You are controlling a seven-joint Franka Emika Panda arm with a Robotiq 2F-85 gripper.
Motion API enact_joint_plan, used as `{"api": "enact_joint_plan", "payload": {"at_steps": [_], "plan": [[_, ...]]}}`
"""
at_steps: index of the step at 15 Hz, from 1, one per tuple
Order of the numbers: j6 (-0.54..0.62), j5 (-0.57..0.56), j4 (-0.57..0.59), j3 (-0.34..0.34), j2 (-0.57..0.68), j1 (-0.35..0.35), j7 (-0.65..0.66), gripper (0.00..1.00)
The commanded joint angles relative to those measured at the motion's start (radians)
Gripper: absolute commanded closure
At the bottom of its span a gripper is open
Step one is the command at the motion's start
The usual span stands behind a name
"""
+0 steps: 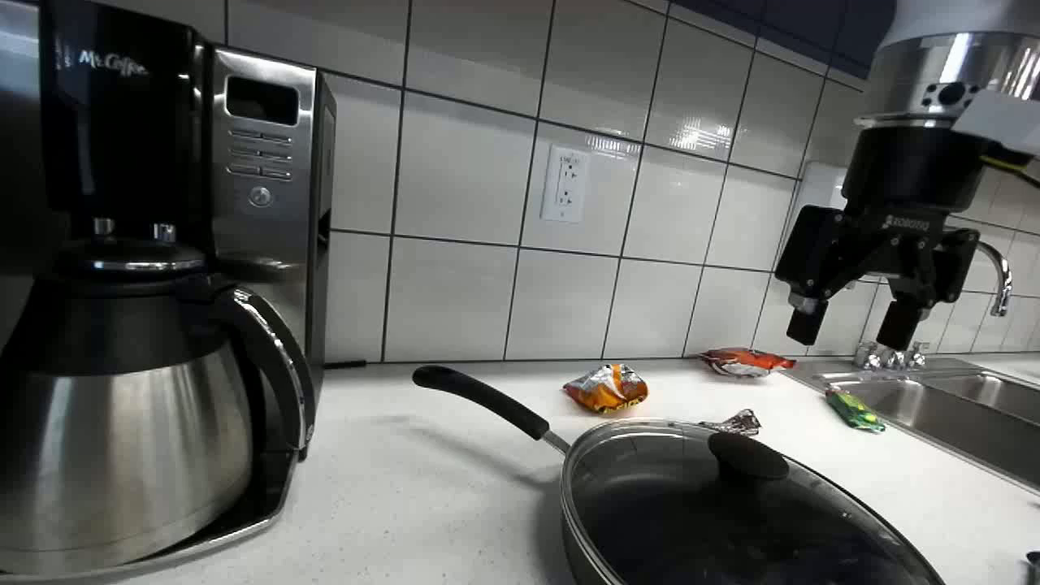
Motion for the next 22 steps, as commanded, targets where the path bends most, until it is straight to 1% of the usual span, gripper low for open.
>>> {"api": "enact_joint_plan", "payload": {"at_steps": [1,15,18,22], "plan": [[-0.002,-0.005,0.001,-0.018,0.001,0.018,0.003,0.0],[-0.002,-0.005,0.001,-0.018,0.001,0.018,0.003,0.0],[0.002,-0.035,0.039,-0.01,0.05,0.029,-0.042,0.0],[0.015,-0.056,0.08,-0.001,0.131,0.069,-0.091,0.0]]}}
